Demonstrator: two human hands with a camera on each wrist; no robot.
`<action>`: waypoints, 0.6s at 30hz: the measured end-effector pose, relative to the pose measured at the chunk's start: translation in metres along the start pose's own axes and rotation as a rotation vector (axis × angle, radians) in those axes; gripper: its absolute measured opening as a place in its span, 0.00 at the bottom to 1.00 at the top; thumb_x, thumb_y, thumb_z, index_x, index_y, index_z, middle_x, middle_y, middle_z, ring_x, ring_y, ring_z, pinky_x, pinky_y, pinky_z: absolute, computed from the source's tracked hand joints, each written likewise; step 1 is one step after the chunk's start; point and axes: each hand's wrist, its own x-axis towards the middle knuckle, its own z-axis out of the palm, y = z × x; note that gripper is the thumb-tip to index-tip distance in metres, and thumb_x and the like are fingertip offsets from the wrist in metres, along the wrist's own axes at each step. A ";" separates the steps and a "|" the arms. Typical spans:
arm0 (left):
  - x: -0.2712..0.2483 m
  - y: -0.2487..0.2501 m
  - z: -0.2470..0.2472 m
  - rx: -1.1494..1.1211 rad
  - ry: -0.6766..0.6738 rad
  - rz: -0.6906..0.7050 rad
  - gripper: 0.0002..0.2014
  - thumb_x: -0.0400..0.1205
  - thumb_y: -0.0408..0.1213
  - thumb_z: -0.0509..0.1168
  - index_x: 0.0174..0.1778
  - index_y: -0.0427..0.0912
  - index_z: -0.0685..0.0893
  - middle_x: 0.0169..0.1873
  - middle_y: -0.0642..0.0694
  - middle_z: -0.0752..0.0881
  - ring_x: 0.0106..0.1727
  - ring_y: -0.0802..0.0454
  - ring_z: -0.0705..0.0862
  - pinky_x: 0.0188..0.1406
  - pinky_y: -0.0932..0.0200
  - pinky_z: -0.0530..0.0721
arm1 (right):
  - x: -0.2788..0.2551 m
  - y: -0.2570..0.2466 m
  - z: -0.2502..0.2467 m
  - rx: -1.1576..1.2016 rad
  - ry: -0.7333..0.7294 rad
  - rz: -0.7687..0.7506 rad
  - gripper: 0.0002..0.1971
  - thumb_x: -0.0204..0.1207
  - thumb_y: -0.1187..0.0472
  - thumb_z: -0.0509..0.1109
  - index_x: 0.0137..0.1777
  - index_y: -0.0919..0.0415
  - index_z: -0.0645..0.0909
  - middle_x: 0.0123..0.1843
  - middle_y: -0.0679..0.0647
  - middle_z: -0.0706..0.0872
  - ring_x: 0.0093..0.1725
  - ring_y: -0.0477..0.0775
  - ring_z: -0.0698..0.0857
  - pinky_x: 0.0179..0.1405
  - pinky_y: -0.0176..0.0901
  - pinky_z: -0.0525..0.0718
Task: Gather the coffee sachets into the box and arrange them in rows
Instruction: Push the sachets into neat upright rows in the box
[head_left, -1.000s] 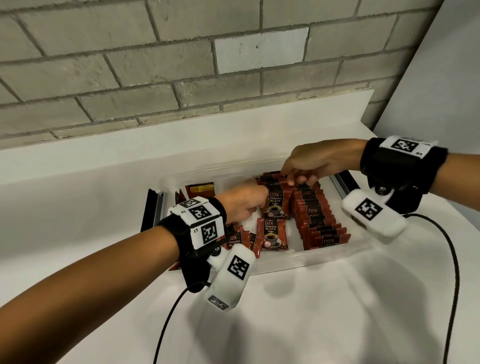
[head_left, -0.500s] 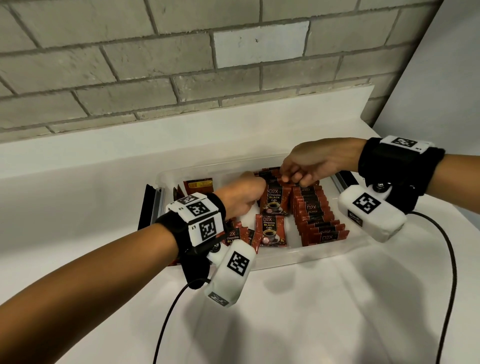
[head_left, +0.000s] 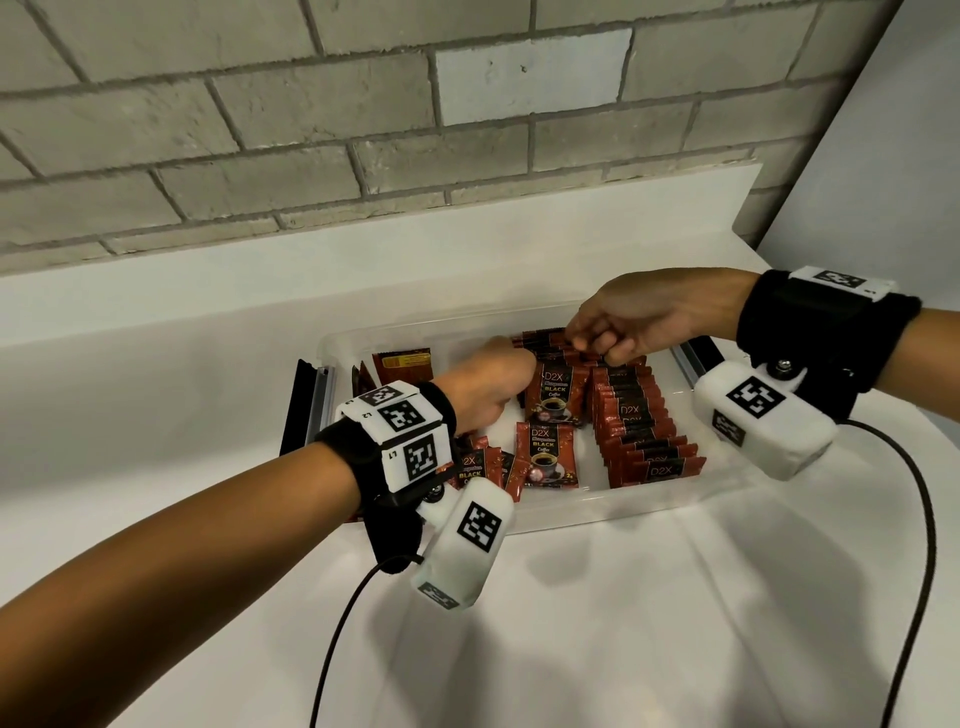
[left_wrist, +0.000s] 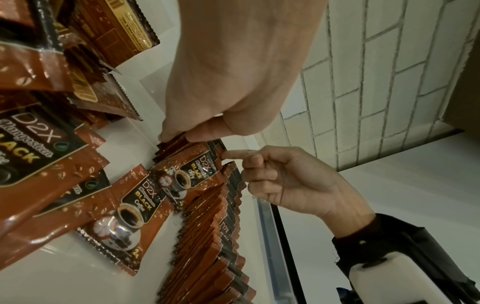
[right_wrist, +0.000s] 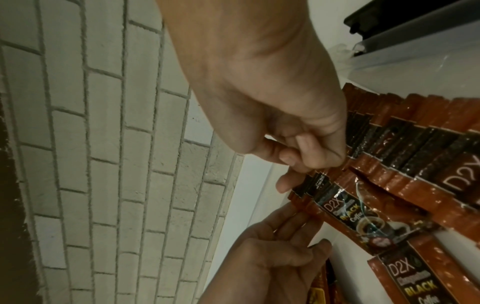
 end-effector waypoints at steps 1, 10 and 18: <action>0.000 -0.001 0.000 0.004 0.005 -0.002 0.15 0.84 0.22 0.49 0.35 0.41 0.73 0.26 0.48 0.70 0.25 0.56 0.67 0.09 0.74 0.63 | 0.000 0.000 0.000 0.000 -0.006 0.003 0.05 0.82 0.70 0.57 0.45 0.64 0.72 0.27 0.54 0.80 0.19 0.43 0.66 0.13 0.30 0.63; 0.000 -0.001 0.000 0.008 -0.007 0.011 0.15 0.84 0.23 0.49 0.36 0.41 0.75 0.27 0.48 0.73 0.26 0.57 0.68 0.12 0.73 0.65 | -0.007 0.002 0.001 0.059 -0.022 0.003 0.09 0.83 0.70 0.53 0.44 0.59 0.69 0.22 0.53 0.80 0.17 0.43 0.66 0.12 0.30 0.64; -0.003 0.000 0.000 0.016 -0.038 0.035 0.16 0.84 0.23 0.50 0.37 0.42 0.76 0.26 0.49 0.72 0.25 0.58 0.67 0.11 0.75 0.64 | -0.004 0.001 0.002 0.041 -0.035 0.001 0.08 0.82 0.70 0.54 0.42 0.61 0.68 0.25 0.54 0.81 0.18 0.43 0.66 0.12 0.30 0.64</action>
